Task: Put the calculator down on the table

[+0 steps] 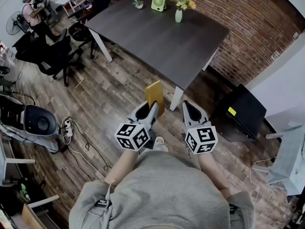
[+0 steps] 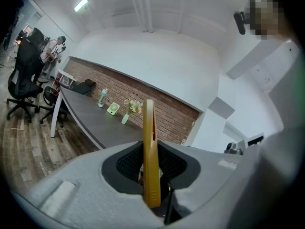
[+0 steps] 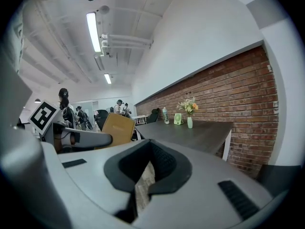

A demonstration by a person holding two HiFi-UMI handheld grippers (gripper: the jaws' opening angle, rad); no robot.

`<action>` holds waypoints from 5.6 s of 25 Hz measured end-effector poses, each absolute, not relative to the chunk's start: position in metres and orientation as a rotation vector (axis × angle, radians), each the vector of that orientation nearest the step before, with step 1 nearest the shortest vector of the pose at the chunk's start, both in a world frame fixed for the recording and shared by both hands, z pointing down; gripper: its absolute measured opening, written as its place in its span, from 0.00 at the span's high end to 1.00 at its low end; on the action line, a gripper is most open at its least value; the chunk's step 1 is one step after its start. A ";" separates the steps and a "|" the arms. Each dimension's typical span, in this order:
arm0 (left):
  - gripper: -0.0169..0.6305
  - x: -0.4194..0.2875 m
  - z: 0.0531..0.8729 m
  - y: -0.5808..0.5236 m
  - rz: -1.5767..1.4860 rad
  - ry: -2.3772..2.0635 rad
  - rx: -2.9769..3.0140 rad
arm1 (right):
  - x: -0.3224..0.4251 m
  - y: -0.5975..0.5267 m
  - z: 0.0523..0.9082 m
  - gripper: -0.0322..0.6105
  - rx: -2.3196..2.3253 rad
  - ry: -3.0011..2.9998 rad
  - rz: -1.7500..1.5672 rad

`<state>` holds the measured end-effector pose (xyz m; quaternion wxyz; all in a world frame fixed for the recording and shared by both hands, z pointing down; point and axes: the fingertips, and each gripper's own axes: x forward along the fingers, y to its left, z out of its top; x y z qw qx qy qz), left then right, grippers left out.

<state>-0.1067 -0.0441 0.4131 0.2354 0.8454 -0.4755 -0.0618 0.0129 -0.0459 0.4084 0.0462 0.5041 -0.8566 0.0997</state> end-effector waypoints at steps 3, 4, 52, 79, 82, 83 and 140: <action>0.84 -0.116 0.414 -0.063 -0.165 -1.292 2.324 | 0.004 -0.064 0.410 0.95 1.552 -2.604 0.308; 0.84 -0.119 0.415 -0.069 -0.164 -1.287 2.327 | 0.001 -0.070 0.410 0.95 1.558 -2.601 0.308; 0.84 -0.055 0.501 -0.310 -0.002 -1.204 2.195 | 0.047 -0.263 0.470 0.95 1.526 -2.511 0.424; 0.84 -0.008 0.565 -0.373 0.175 -1.174 2.122 | 0.073 -0.304 0.504 0.95 1.498 -2.483 0.495; 0.84 -0.006 0.569 -0.375 0.191 -1.174 2.121 | 0.074 -0.304 0.506 0.95 1.497 -2.482 0.496; 0.84 -0.005 0.571 -0.376 0.195 -1.173 2.120 | 0.074 -0.304 0.506 0.95 1.497 -2.482 0.497; 0.77 -0.023 0.614 -0.409 0.305 -1.224 1.989 | 0.079 -0.296 0.516 0.95 1.486 -2.456 0.508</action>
